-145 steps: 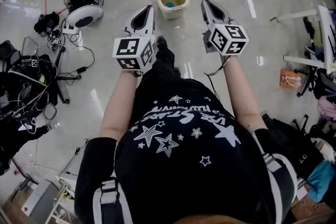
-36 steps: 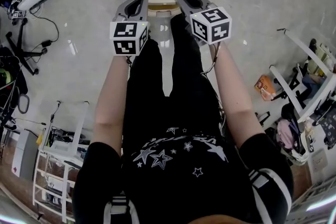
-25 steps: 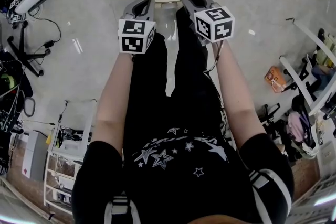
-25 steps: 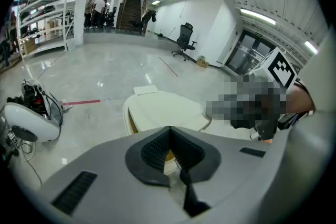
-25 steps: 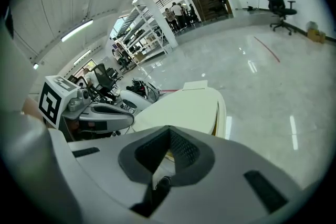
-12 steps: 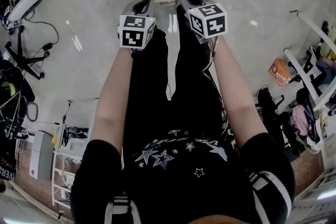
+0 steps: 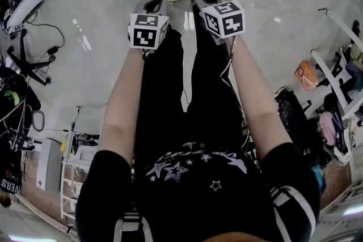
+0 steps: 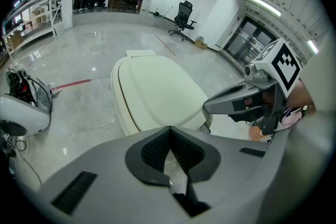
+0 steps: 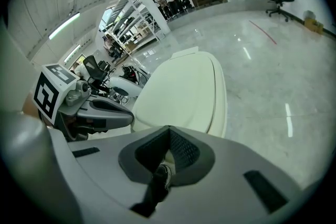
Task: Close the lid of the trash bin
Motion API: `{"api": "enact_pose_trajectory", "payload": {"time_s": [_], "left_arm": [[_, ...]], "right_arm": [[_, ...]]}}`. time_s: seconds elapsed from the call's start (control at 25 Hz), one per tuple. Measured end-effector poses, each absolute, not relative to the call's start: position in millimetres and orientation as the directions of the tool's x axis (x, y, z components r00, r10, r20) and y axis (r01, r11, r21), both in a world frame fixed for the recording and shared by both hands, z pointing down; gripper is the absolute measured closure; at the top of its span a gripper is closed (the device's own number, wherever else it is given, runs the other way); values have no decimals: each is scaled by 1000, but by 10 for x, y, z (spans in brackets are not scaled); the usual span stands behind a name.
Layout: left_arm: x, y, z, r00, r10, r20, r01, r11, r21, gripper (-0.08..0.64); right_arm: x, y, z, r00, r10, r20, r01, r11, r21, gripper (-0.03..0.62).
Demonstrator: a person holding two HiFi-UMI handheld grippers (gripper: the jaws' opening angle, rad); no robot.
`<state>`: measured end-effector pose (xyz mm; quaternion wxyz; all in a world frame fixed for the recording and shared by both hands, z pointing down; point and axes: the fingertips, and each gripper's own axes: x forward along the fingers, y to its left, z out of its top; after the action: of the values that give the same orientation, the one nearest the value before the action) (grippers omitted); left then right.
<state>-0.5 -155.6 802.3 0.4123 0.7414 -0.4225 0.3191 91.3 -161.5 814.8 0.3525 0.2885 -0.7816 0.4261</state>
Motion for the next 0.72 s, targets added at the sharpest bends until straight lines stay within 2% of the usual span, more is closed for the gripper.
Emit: {"api": "enact_pose_trajectory", "payload": {"time_s": [0.72], "left_arm": [[0,-1566,8113,420,-331,845,-898,-288,333,549]], "right_arm": [[884,-1650,8209,-573,-116,811,-743,491,-455,597]]}}
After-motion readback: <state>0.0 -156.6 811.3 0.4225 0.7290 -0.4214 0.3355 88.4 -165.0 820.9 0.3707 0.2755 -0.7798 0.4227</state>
